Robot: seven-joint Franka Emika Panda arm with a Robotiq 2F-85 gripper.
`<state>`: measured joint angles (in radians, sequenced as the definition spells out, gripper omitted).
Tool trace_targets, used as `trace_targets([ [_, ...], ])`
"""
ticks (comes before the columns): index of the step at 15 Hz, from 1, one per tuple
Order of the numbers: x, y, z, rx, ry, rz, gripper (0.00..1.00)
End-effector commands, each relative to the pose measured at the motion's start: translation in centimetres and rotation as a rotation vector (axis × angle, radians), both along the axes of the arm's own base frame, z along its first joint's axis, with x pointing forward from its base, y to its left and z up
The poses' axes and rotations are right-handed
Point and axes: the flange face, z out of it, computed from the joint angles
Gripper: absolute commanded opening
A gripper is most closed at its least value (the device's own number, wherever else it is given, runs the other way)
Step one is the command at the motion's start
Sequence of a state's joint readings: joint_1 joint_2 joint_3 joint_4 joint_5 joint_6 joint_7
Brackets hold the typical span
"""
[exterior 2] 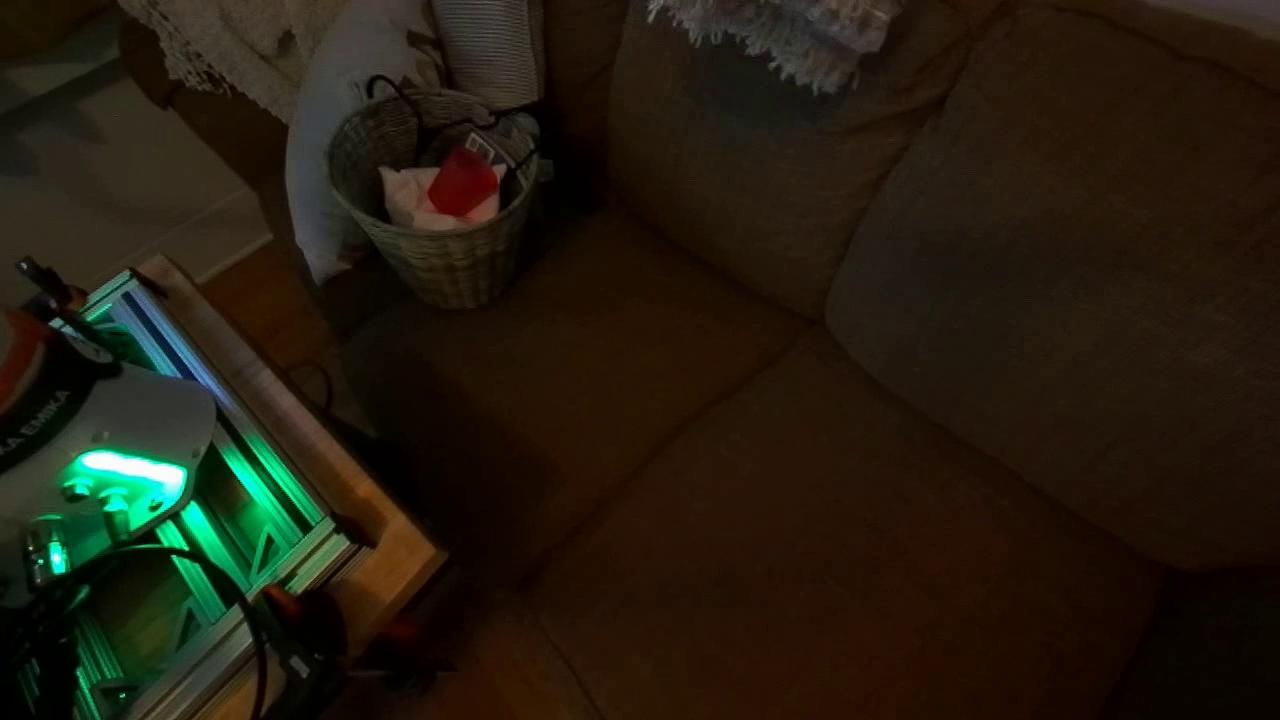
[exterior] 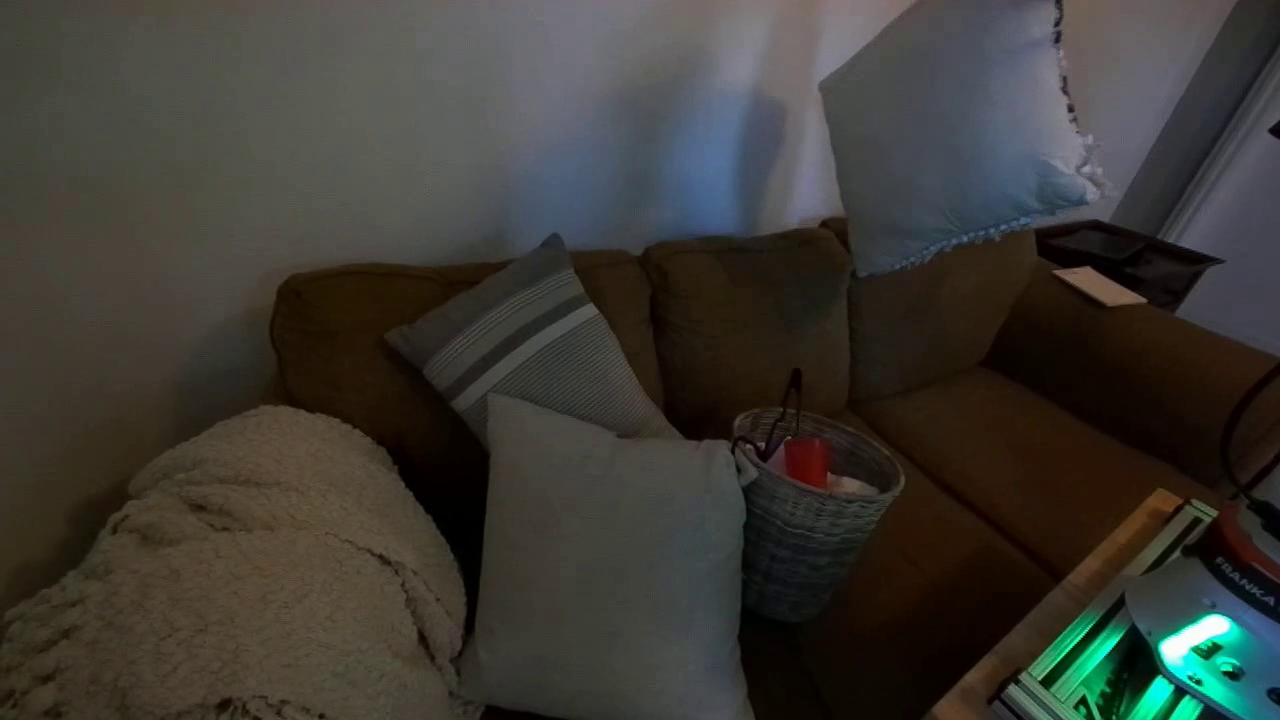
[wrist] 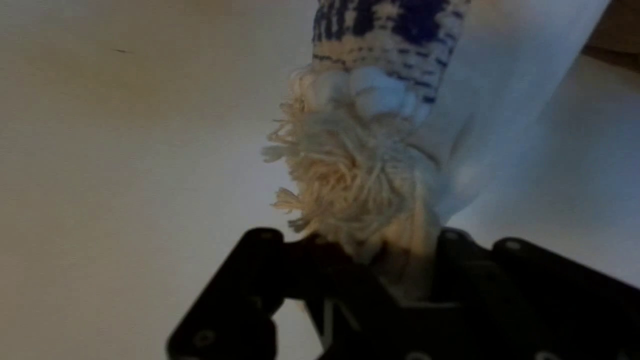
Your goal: Move the white and blue pillow to the right
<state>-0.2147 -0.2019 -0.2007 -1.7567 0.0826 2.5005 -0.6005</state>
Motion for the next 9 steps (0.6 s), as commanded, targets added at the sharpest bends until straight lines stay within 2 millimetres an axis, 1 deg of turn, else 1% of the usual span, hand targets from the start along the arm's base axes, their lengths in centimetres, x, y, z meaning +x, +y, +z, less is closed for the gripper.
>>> trace_targets([
  [1, -5.2, -0.1, 3.1, -0.102, -0.014, -0.181, 0.04],
  [2, -5.7, 0.1, 2.9, -0.134, 0.002, -0.234, 0.04],
  [3, -6.5, -0.8, 1.7, -0.161, 0.027, -0.285, 0.04],
  [4, -6.6, -0.3, -0.2, -0.181, 0.051, -0.337, 0.04],
  [5, -6.7, -0.1, -2.7, -0.178, 0.087, -0.398, 0.04],
  [6, -5.3, -1.3, -0.9, -0.146, 0.09, -0.321, 0.15],
  [8, -5.3, -1.0, -4.3, -0.14, 0.14, -0.375, 0.15],
  [9, -5.2, -0.9, -5.3, -0.134, 0.153, -0.381, 0.15],
])
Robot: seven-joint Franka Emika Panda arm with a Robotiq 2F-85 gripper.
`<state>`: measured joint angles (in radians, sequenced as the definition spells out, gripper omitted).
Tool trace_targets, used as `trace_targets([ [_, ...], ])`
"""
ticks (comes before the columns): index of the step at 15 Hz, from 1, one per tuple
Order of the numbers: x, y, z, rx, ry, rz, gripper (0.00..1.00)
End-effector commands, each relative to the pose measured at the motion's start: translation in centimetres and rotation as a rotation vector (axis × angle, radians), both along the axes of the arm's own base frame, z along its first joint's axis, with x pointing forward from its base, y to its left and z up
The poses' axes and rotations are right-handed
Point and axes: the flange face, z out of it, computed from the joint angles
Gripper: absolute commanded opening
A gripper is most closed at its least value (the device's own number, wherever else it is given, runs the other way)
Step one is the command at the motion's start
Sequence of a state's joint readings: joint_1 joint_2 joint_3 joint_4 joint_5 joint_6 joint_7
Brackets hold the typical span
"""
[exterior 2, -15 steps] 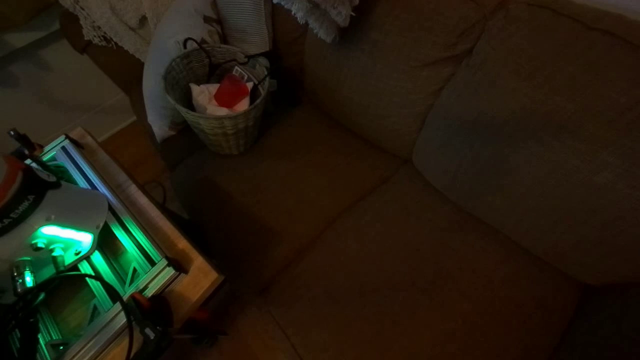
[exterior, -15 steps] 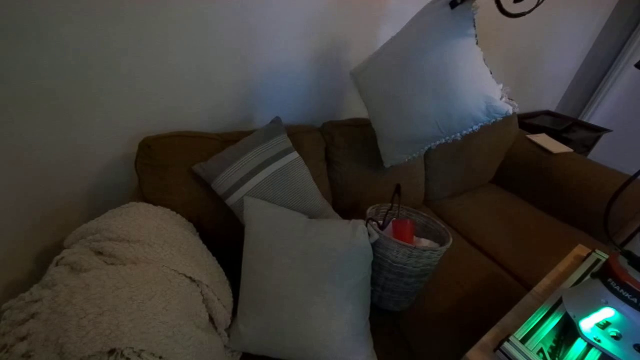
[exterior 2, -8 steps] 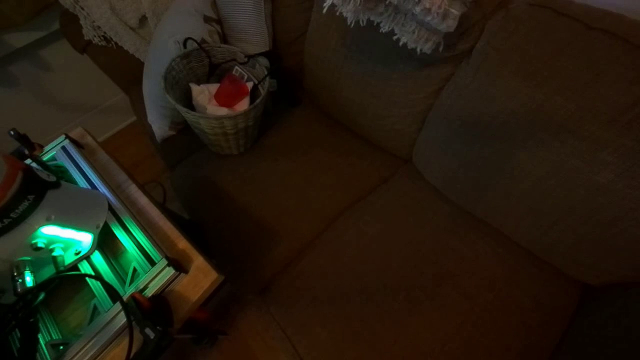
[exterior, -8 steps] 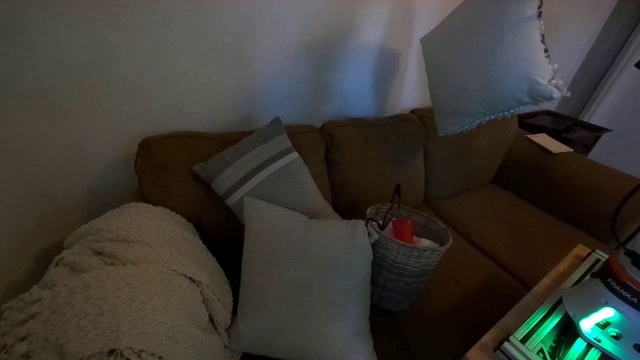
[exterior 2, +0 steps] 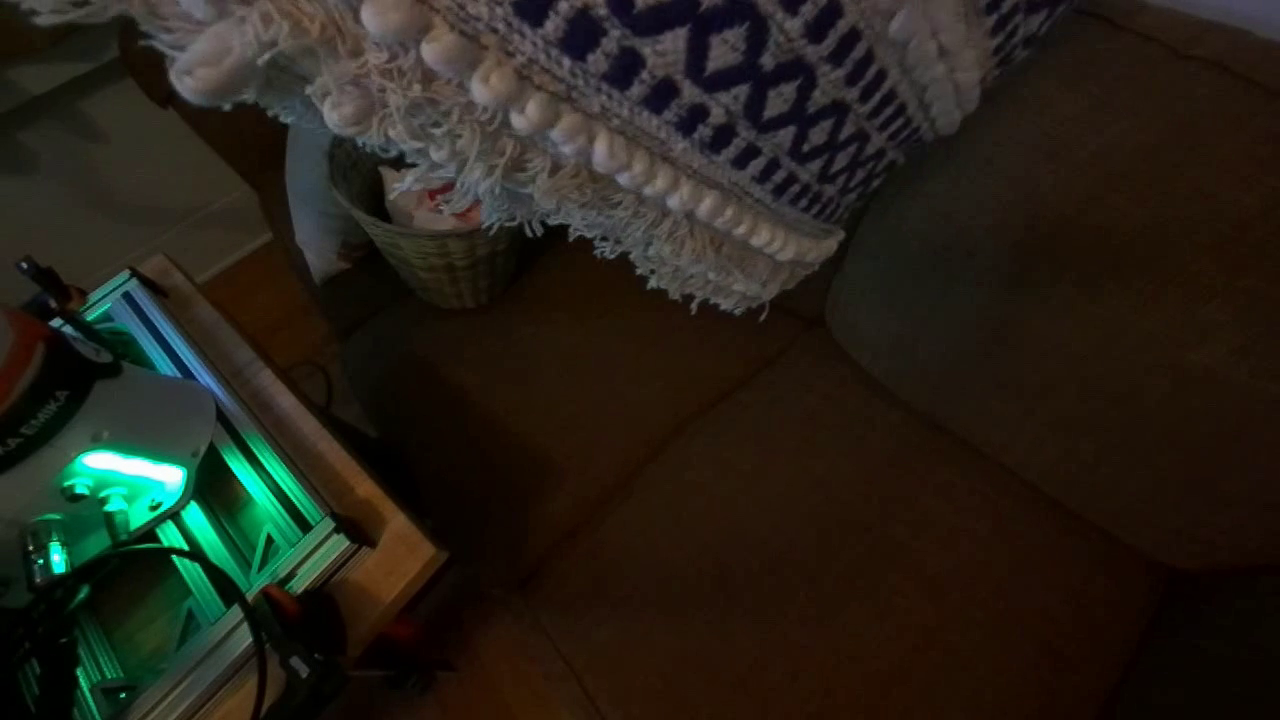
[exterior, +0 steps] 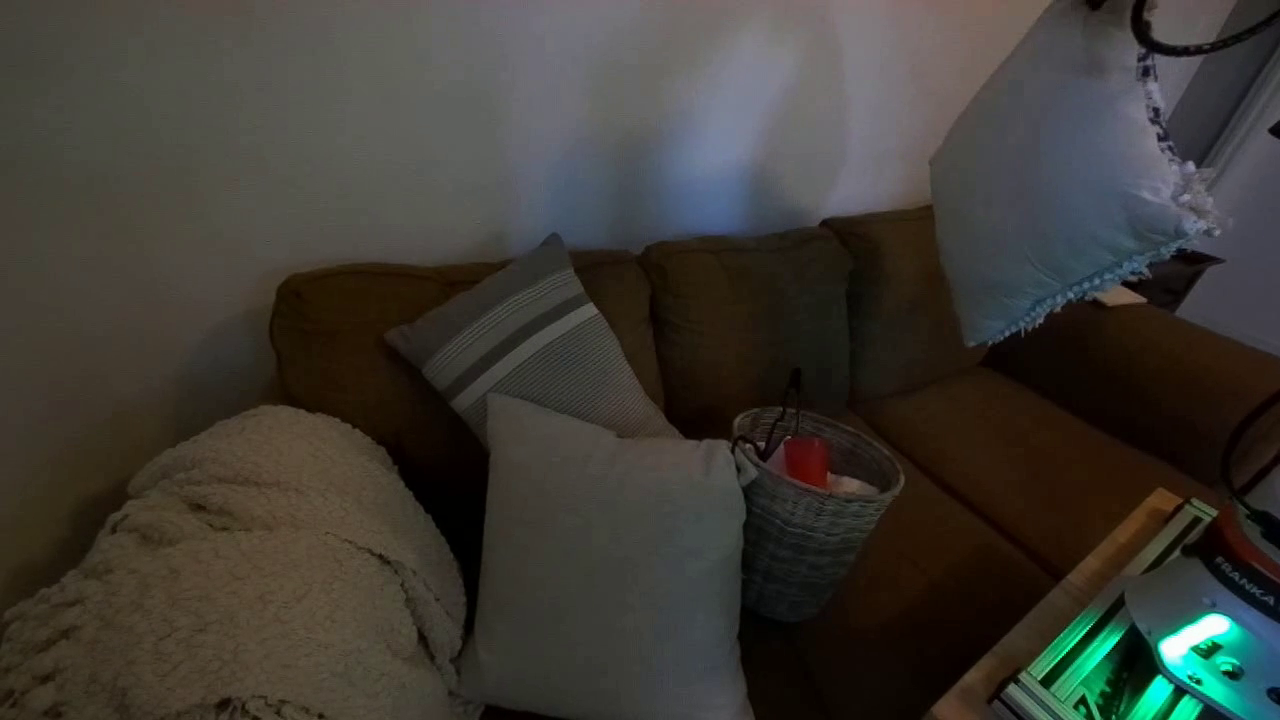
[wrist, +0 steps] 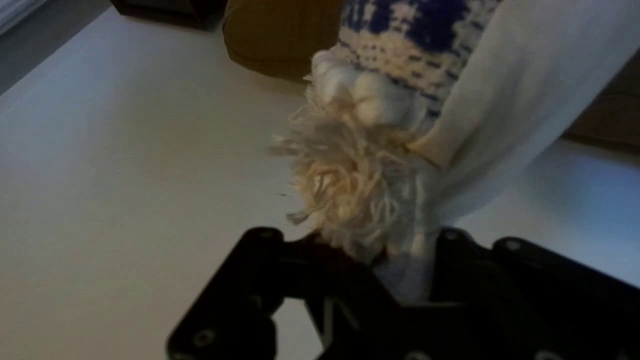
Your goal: Move the white and blue pillow to the right
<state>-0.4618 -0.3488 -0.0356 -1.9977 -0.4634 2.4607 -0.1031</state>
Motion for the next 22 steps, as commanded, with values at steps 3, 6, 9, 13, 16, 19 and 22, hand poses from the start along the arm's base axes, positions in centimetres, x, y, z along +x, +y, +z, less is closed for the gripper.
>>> trace_targets([
  [3, 0.7, -0.3, -1.9, -0.08, 0.078, -0.137, 0.04],
  [6, 1.6, -0.6, -5.2, -0.142, 0.163, -0.271, 0.04],
  [9, 2.6, -1.3, -8.3, -0.21, 0.241, -0.398, 0.04],
  [13, 4.0, -1.3, -14.9, -0.258, 0.416, -0.584, 0.04],
  [16, 3.7, -1.7, -21.8, -0.248, 0.573, -0.714, 0.04],
  [19, 4.6, -1.8, -28.6, -0.186, 0.686, -0.732, 0.04],
  [22, 7.6, -1.6, -33.3, -0.165, 0.727, -0.709, 0.04],
])
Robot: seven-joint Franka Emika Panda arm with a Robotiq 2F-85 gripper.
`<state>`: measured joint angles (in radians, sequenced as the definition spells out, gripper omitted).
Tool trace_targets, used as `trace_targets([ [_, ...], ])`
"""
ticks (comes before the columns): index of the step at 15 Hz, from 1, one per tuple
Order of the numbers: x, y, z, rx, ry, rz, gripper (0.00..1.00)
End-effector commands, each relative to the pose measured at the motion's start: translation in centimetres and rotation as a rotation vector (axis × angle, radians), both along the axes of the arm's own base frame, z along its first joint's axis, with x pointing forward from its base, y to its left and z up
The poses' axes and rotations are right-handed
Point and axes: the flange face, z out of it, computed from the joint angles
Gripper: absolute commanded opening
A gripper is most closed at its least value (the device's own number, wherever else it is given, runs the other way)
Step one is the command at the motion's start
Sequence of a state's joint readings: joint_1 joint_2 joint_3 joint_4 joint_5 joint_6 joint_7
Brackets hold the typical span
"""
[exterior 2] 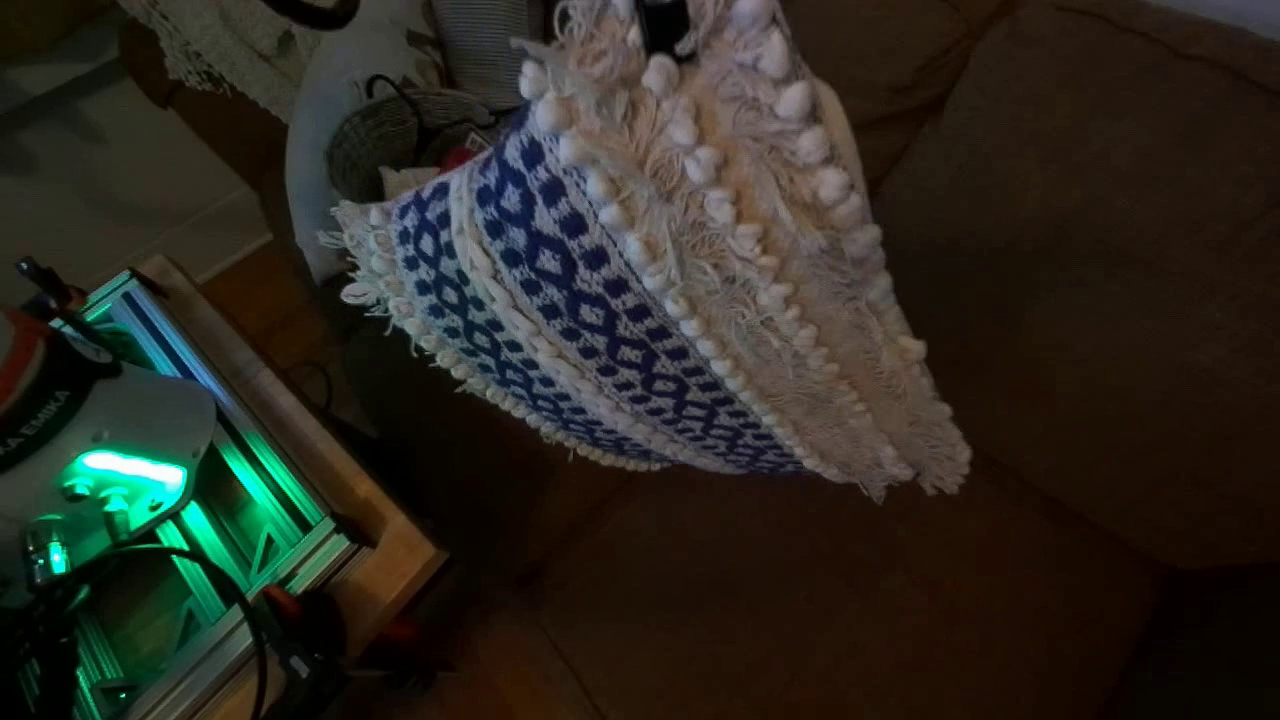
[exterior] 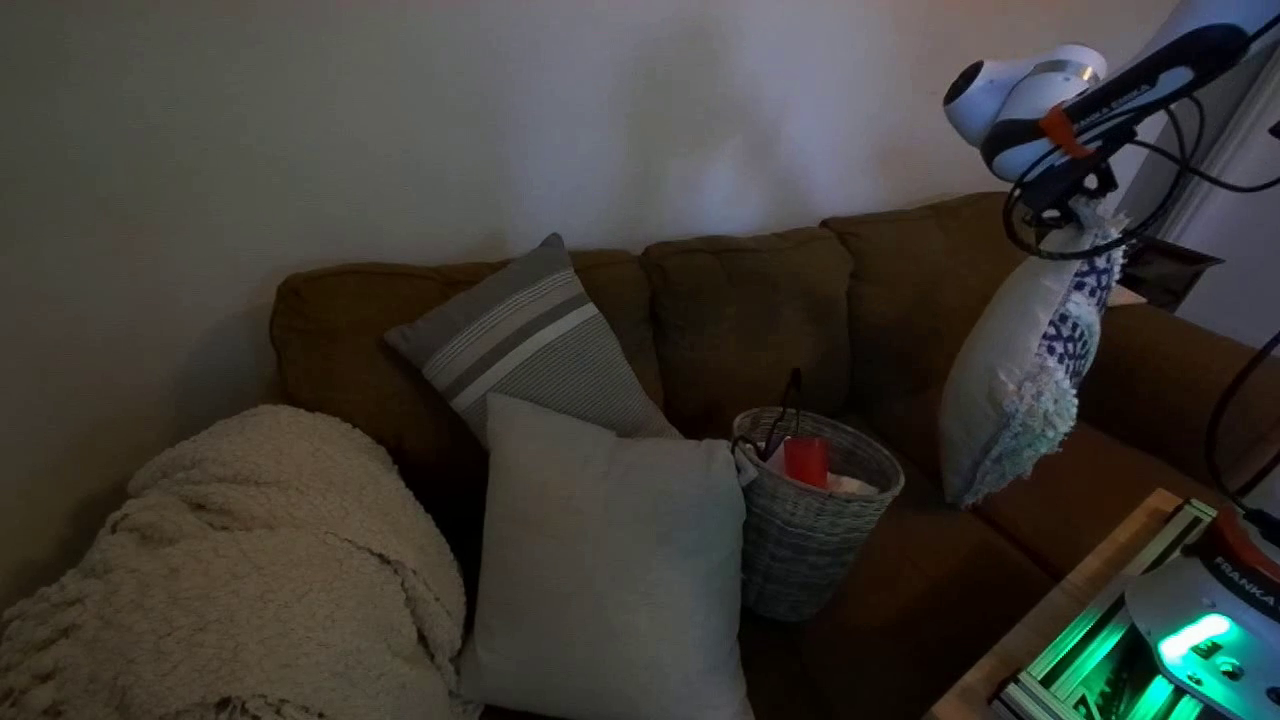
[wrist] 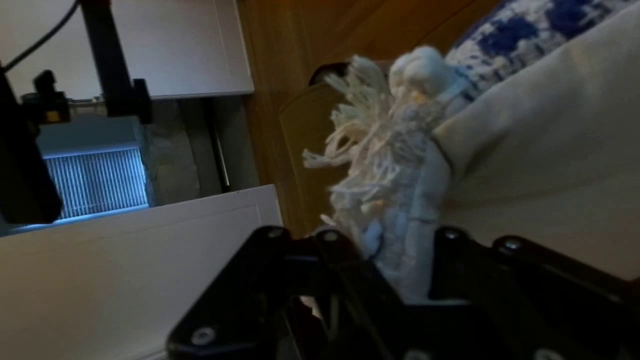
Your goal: Move the white and blue pillow to the right
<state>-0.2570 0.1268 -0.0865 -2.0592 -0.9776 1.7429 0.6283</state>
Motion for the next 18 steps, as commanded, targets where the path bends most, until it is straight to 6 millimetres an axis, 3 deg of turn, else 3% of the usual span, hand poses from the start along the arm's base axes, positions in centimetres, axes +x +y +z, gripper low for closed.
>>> trace_targets([
  [1, 4.1, -0.1, -2.4, 0.0, 0.026, 0.02, 0.04],
  [5, 11.0, 1.5, -4.0, -0.013, -0.026, 0.114, 0.04],
  [7, 14.9, 2.5, -3.5, -0.005, -0.102, 0.158, 0.04],
  [11, 20.8, 4.3, -1.9, 0.034, -0.225, 0.214, 0.04],
  [12, 22.1, 5.1, -2.4, 0.067, -0.237, 0.228, 0.4],
  [13, 22.9, 5.5, -1.9, 0.096, -0.242, 0.255, 0.41],
  [15, 24.0, 6.7, -1.8, 0.155, -0.263, 0.317, 0.54],
  [17, 24.9, 7.2, 0.7, 0.196, -0.337, 0.419, 0.7],
  [18, 25.3, 7.2, 3.1, 0.192, -0.39, 0.462, 0.77],
])
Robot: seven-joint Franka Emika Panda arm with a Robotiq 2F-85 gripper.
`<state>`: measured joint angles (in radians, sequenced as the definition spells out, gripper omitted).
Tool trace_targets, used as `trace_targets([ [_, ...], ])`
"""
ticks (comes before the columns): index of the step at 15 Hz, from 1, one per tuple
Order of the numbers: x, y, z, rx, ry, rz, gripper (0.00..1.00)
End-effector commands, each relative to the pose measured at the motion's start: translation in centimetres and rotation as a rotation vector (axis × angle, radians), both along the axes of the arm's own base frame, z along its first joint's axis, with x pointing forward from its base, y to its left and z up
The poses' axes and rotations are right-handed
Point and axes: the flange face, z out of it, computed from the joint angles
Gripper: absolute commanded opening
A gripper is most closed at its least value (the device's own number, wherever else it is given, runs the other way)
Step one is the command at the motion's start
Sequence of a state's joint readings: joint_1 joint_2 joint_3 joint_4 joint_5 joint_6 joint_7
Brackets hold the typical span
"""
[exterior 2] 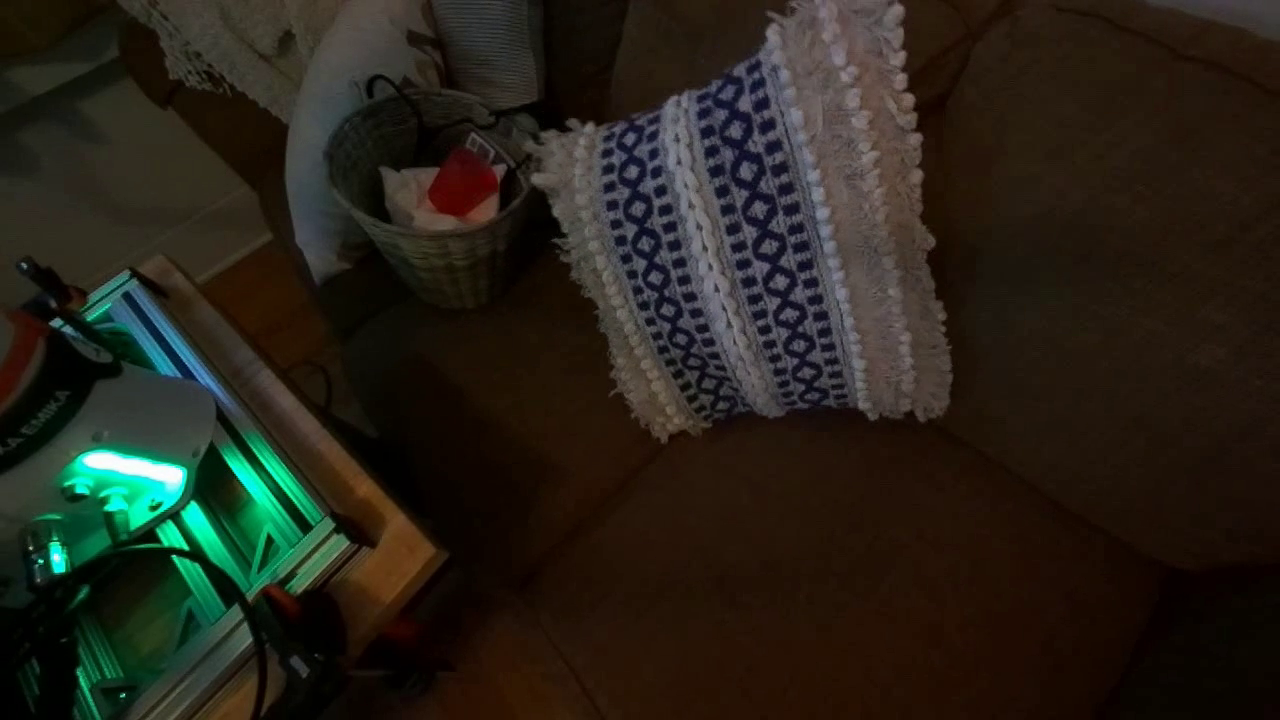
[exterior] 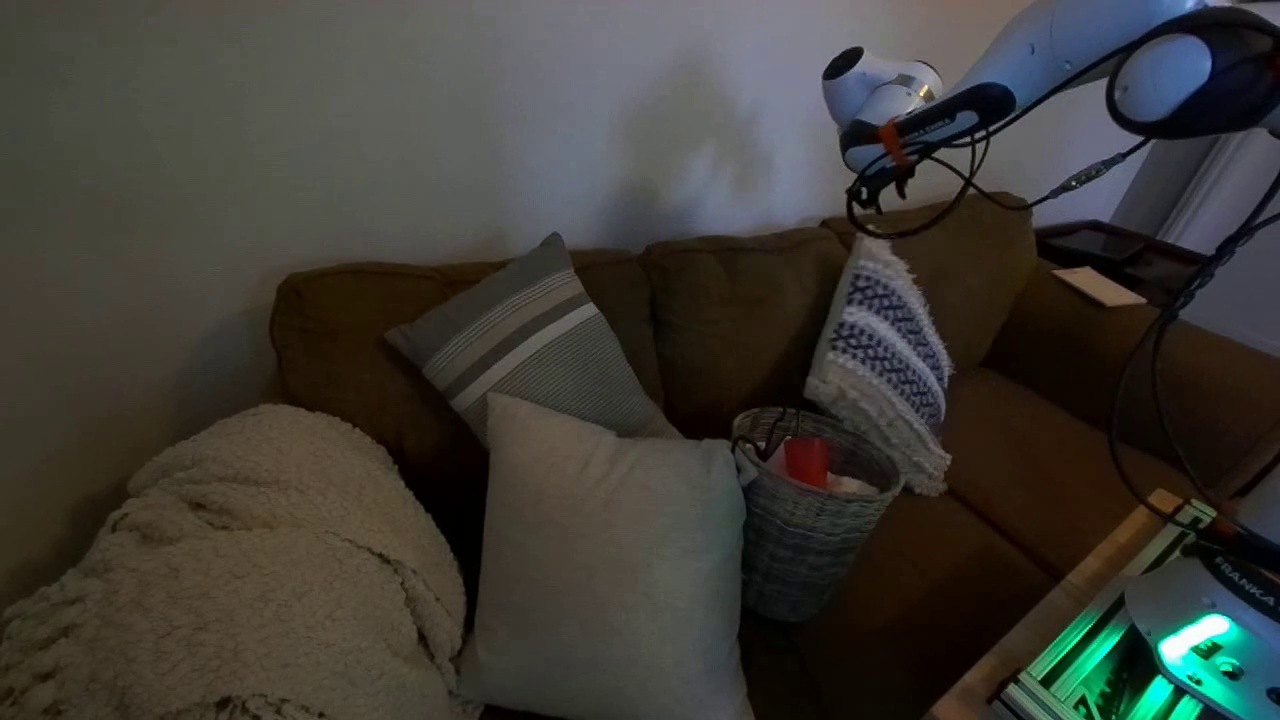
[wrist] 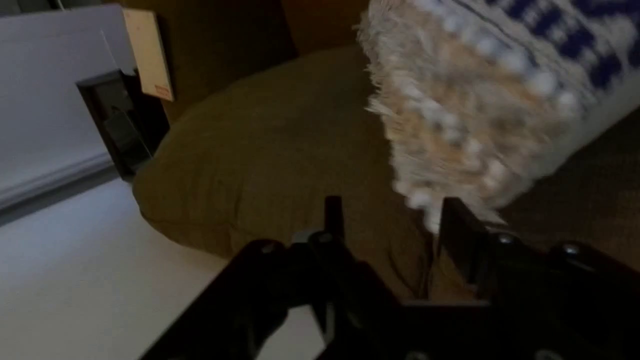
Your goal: Move the white and blue pillow to the right
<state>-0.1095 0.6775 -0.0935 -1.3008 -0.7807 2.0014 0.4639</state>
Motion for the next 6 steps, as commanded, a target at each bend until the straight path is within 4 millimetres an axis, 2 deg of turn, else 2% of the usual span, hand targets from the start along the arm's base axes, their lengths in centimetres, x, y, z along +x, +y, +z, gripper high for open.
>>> trace_targets([
  [1, 1.4, -0.8, 7.4, 0.034, -0.153, 0.146, 0.86],
  [3, 1.0, -1.6, 13.5, 0.024, -0.248, 0.244, 0.99],
  [5, -0.6, -1.9, 18.9, -0.001, -0.305, 0.365, 1.0],
  [6, 1.4, -1.3, 15.2, -0.007, -0.277, 0.29, 0.98],
])
